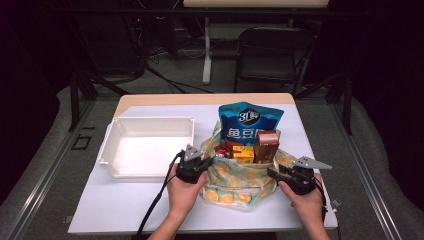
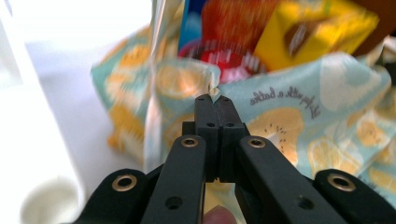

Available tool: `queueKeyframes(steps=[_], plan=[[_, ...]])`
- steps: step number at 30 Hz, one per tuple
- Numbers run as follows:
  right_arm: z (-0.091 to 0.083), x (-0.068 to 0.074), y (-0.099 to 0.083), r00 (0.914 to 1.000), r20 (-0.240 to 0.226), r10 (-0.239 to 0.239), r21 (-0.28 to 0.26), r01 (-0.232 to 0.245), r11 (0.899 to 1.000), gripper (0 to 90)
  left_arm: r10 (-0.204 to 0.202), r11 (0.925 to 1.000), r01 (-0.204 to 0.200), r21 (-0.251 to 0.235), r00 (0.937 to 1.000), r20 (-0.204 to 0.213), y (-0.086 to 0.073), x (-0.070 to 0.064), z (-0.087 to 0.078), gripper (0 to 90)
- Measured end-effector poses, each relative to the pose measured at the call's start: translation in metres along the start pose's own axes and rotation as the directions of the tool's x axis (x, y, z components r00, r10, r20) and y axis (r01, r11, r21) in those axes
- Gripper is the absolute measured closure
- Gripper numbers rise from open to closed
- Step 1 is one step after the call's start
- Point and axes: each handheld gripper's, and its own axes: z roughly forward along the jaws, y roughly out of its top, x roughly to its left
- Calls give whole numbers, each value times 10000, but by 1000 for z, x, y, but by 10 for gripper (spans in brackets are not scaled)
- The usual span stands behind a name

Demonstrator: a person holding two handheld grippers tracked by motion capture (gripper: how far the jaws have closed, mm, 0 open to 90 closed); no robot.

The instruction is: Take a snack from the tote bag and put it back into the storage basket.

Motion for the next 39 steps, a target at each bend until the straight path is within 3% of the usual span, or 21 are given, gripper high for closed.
queueKeyframes(steps=[2, 4, 5, 7, 10, 14, 16, 17, 18, 20, 21, 22, 23, 25, 28, 30, 35, 37, 38, 39], plan=[[1, -2, 0, 9999, 76, 73, 188, -74, 9998, 722, -74, 9989, 74, 469, 10000, -7, -11, 4, 4, 900], [5, -3, 0, 9995, 157, 268, 77, -269, 9996, 806, -373, 9916, 358, 1242, 9993, 101, -19, 10, 13, 900], [5, -3, 1, 9997, 196, 129, 321, -135, 9994, 822, -406, 9886, 394, 1452, 9992, 50, -23, 11, 19, 900], [7, -3, 1, 9994, 223, 274, 302, -280, 9992, 845, -496, 9866, 489, 1556, 9988, 1, -21, 12, 23, 900], [11, -4, 1, 9974, 621, 366, 830, -417, 9957, 895, -160, 9839, 185, 1777, 9997, -159, -18, 8, 25, 900], [21, -13, -7, 9933, 1095, 379, 2012, -595, 9777, 900, -347, 9869, 347, 1574, 9994, -31, -21, 10, 24, 900], [21, -18, -9, 9939, 960, 543, 2104, -736, 9748, 900, -295, 9877, 292, 1539, 9996, 0, -21, 10, 24, 900], [19, -20, -7, 9939, 1048, 353, 2386, -596, 9693, 896, -266, 9881, 256, 1519, 9996, 49, -21, 10, 23, 894], [19, -19, -8, 9950, 838, 537, 2006, -696, 9772, 867, -325, 9904, 308, 1347, 9994, 105, -20, 10, 20, 871], [13, -16, -8, 9973, 512, 536, 1429, -604, 9879, 729, -310, 9954, 287, 915, 9992, 242, -18, 9, 11, 814], [6, -14, -5, 9974, 639, 330, 1265, -409, 9911, 670, -171, 9975, 152, 684, 9995, 270, -16, 8, 5, 793], [-8, -11, 2, 9982, 573, 161, 418, -185, 9990, 600, -9, 10000, 7, 75, 9994, 332, -12, 6, -9, 766], [-8, -11, 2, 9982, 573, 161, 418, -185, 9990, 600, -9, 10000, 7, 75, 9994, 332, -12, 6, -9, 743], [-20, -9, 10, 9976, 678, 116, -338, -93, 9994, 568, 175, 9986, -155, -510, 9991, 388, -5, 4, -21, 718], [-27, -12, 24, 9958, 908, 135, -1053, -39, 9944, 543, 399, 9932, -400, -1093, 9992, -31, 7, 0, -30, 646], [-27, -17, 33, 9942, 986, 430, -1472, -282, 9887, 532, 192, 9903, -249, -1368, 9989, -430, 16, 0, -29, 568], [-10, -21, 48, 9925, 1144, 436, -1817, -222, 9831, 496, -269, 9876, 28, -1572, 9881, -1513, 35, 6, -17, 456], [-2, -24, 51, 9917, 1183, 505, -1752, -293, 9841, 505, -90, 9926, -129, -1209, 9839, -1787, 38, 5, -6, 490], [2, -26, 51, 9919, 1102, 635, -1797, -429, 9828, 542, 74, 9953, -270, -935, 9790, -2037, 38, 4, 0, 554], [5, -29, 51, 9932, 989, 614, -1601, -450, 9861, 583, 104, 9967, -266, -767, 9788, -2047, 37, 4, 4, 622]])
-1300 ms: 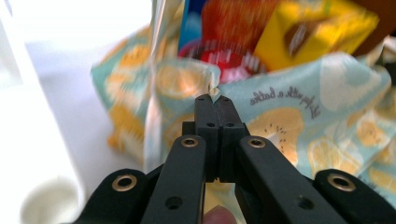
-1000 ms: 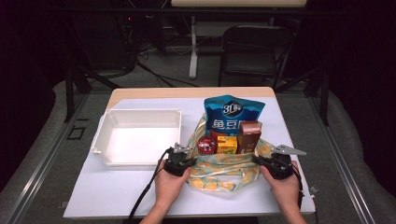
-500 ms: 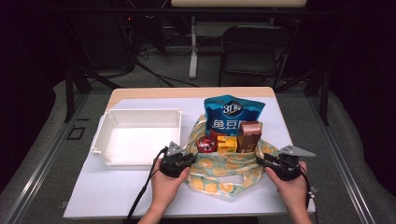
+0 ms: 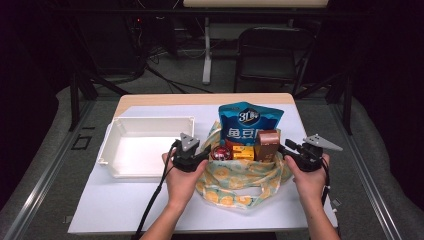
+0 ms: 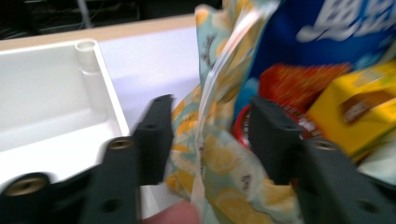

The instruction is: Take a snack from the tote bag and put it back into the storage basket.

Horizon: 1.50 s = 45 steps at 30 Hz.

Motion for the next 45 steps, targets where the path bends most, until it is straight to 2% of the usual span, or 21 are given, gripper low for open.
queueKeyframes(steps=[2, 4, 7, 9, 13, 15, 18, 20, 22, 25, 26, 27, 30, 31, 32, 33, 34, 35, 40, 43, 45], plan=[[8, -3, -4, 9989, -393, 263, 105, -259, 9996, 683, 102, 9992, -106, 385, 9999, 120, -3, -2, 6, 791], [13, -4, -7, 9975, -692, 148, 385, -122, 9992, 783, 111, 9979, -122, 640, 9998, 170, -8, -4, 11, 896], [22, -3, -11, 9980, -620, -81, 822, 132, 9965, 892, 755, 9950, -736, 683, 9968, -259, -10, -10, 11, 900], [28, -4, -13, 9980, -632, -30, 1137, 102, 9935, 900, 1224, 9903, -1178, 743, 9907, -598, -13, -16, 10, 900], [29, -4, -16, 9980, -628, -10, 1154, 83, 9933, 900, 927, 9926, -883, 837, 9944, -501, -25, -16, 13, 900], [30, -5, -21, 9987, -507, -18, 1272, 83, 9918, 900, 1070, 9912, -1018, 849, 9925, -596, -30, -19, 14, 900], [32, -5, -25, 9992, -398, -52, 1417, 108, 9899, 900, 737, 9930, -694, 950, 9964, -420, -39, -20, 18, 900], [34, -6, -27, 9996, -251, -127, 1644, 167, 9863, 900, 661, 9906, -613, 1223, 9972, -357, -47, -20, 23, 900], [35, -7, -28, 9996, -243, -124, 1728, 164, 9848, 900, 601, 9814, -525, 1849, 9976, -353, -54, -17, 31, 900], [40, -10, -32, 9996, 131, -262, 2353, 223, 9717, 900, 186, 9771, -164, 2122, 9998, -81, -50, -11, 31, 900], [46, -13, -38, 9981, 495, -359, 3020, 193, 9531, 900, 86, 9767, -81, 2145, 10000, -15, -49, -10, 31, 900], [47, -16, -42, 9981, 537, -311, 3162, 125, 9486, 900, 168, 9763, -161, 2160, 9999, -17, -49, -10, 31, 900], [45, -20, -42, 9975, 672, 214, 3054, -410, 9513, 900, 117, 9793, -125, 2019, 9999, 54, -52, -10, 28, 900], [44, -20, -42, 9970, 777, 75, 3034, -308, 9524, 900, 0, 9798, -33, 2000, 9999, 167, -52, -9, 27, 900], [38, -17, -42, 9985, 541, -104, 2673, -44, 9636, 840, -46, 9821, -18, 1881, 9994, 335, -52, -8, 25, 871], [38, -17, -42, 9985, 541, -104, 2673, -44, 9636, 840, 44, 9834, -113, 1812, 9993, 382, -52, -8, 23, 871], [29, -13, -41, 9969, 715, -329, 2169, 166, 9760, 668, 92, 9873, -158, 1583, 9991, 420, -53, -8, 20, 817], [29, -13, -41, 9969, 715, -329, 2169, 166, 9760, 668, 52, 9914, -118, 1306, 9987, 513, -53, -8, 16, 817], [-5, 3, -33, 9977, 500, -463, 761, 425, 9962, 570, -152, 9977, 116, 660, 9983, 556, -52, -11, -2, 652], [-17, 12, -31, 9988, -44, -484, 369, 485, 9981, 556, -683, 9971, 637, 420, 9906, 1186, -51, -10, -9, 590], [-16, 16, -33, 9973, -294, -670, 614, 687, 9957, 552, -796, 9960, 710, 535, 9806, 1791, -51, -10, -8, 545]])
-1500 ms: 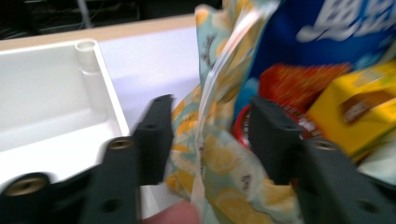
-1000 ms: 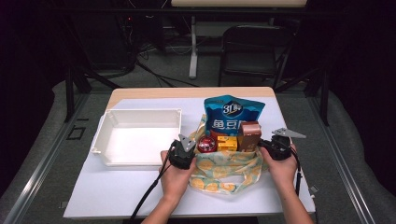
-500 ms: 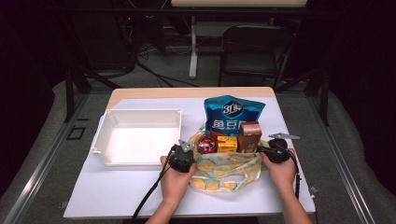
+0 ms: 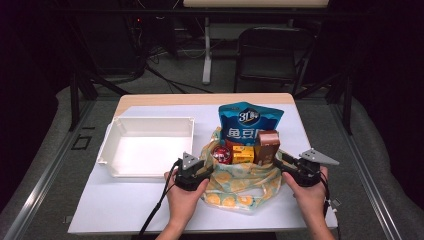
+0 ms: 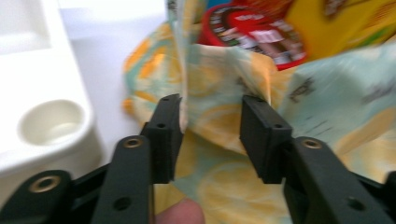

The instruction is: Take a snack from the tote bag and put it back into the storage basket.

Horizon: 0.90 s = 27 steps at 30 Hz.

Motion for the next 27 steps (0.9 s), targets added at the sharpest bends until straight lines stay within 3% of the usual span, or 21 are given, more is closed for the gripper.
queueKeyframes(steps=[3, 5, 7, 9, 11, 14, 18, 20, 21, 23, 27], plan=[[8, 0, -7, 10000, -9, 30, 285, -30, 9996, 572, 162, 9997, -157, -194, 9995, 268, -1, -5, 0, 516], [9, -2, -9, 9998, 160, 110, 533, -118, 9985, 573, -194, 9985, 213, -514, 9991, 377, 0, -4, -8, 515], [3, -4, -9, 9991, 424, 79, 507, -100, 9987, 599, -278, 9966, 300, -763, 9992, 289, 3, -3, -15, 519], [-4, -4, -7, 9992, 327, 249, 40, -250, 9997, 649, -208, 9938, 238, -1083, 9994, 292, 6, -3, -24, 535], [-11, -2, -5, 9996, 180, 215, -242, -210, 9995, 748, 134, 9897, -123, -1429, 9999, 74, 12, -5, -31, 573], [-20, 4, -2, 9998, -87, 190, -761, -196, 9969, 896, 394, 9821, -353, -1853, 9991, 182, 24, -12, -34, 654], [-23, 18, 1, 9994, -336, -108, -960, 75, 9954, 900, 902, 9823, -834, -1676, 9954, 335, 36, -20, -19, 697], [-18, 20, -1, 10000, -78, -50, -1030, 42, 9947, 900, 950, 9856, -849, -1464, 9934, 637, 38, -21, -9, 705], [-15, 19, -2, 9999, -49, 161, -1101, -165, 9938, 900, 1052, 9876, -968, -1234, 9924, 632, 37, -21, -3, 711], [-8, 17, -3, 9999, -29, 107, -1054, -109, 9944, 900, 1128, 9915, -1064, -749, 9898, 871, 32, -21, 4, 741], [1, 18, -9, 9998, -192, -12, -532, 1, 9986, 900, 1326, 9904, -1289, -502, 9879, 806, 17, -21, 3, 821]])
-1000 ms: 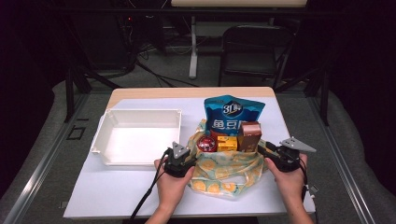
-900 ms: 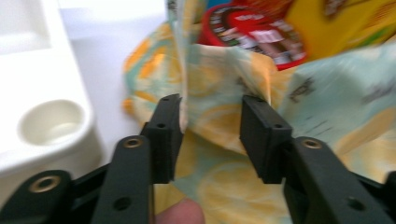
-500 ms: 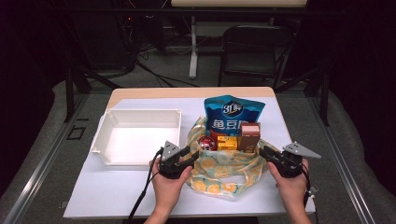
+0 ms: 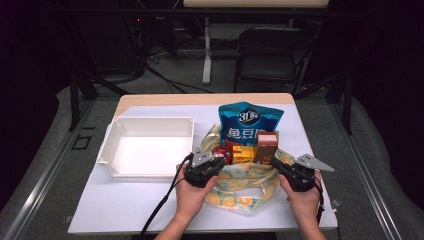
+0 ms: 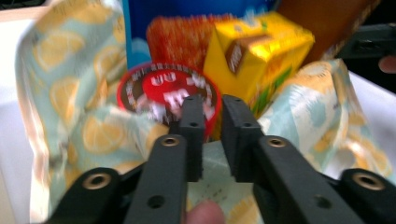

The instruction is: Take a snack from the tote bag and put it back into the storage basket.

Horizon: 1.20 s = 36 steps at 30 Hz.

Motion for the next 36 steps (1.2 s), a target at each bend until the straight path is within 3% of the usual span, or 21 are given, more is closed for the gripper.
queueKeyframes(steps=[3, 7, 10, 11, 12, 16, 19, 21, 28, 31, 36], plan=[[6, -4, -6, 9998, -9, 221, 501, -220, 9985, 896, -62, 9997, 66, 256, 9999, -154, -10, 4, -1, 883], [17, -9, -16, 9993, 53, 380, 1565, -384, 9869, 893, -384, 9933, 427, 1075, 9984, -413, -23, 11, 9, 890], [27, -12, -24, 9986, 350, 390, 2448, -464, 9685, 900, -826, 9790, 887, 1838, 9958, -405, -31, 16, 21, 891], [29, -13, -26, 9985, 411, 372, 2848, -474, 9574, 900, -860, 9776, 921, 1891, 9955, -400, -30, 16, 22, 891], [30, -14, -26, 9982, 442, 404, 2866, -515, 9567, 899, -817, 9789, 895, 1838, 9954, -495, -30, 16, 23, 891], [20, -9, -21, 9978, 447, 492, 2223, -580, 9732, 795, -889, 9781, 969, 1841, 9947, -515, -32, 15, 21, 889], [3, -1, -11, 9966, 717, 410, 1176, -492, 9918, 698, -511, 9807, 623, 1855, 9966, -650, -33, 13, 20, 886], [-10, 5, -2, 9957, 830, 421, 281, -446, 9986, 646, -534, 9805, 647, 1856, 9964, -656, -33, 13, 20, 880], [-33, 35, 21, 9957, 921, -83, -1135, 187, 9934, 457, -589, 9824, 683, 1738, 9965, -591, -33, 13, 19, 845], [-29, 48, 30, 9969, 732, 273, -1358, -171, 9906, 310, -642, 9815, 723, 1774, 9966, -512, -33, 14, 19, 844], [-12, 64, 37, 9861, 1580, 508, -1368, -291, 9902, 189, -584, 9833, 666, 1695, 9969, -530, -34, 13, 18, 840]])
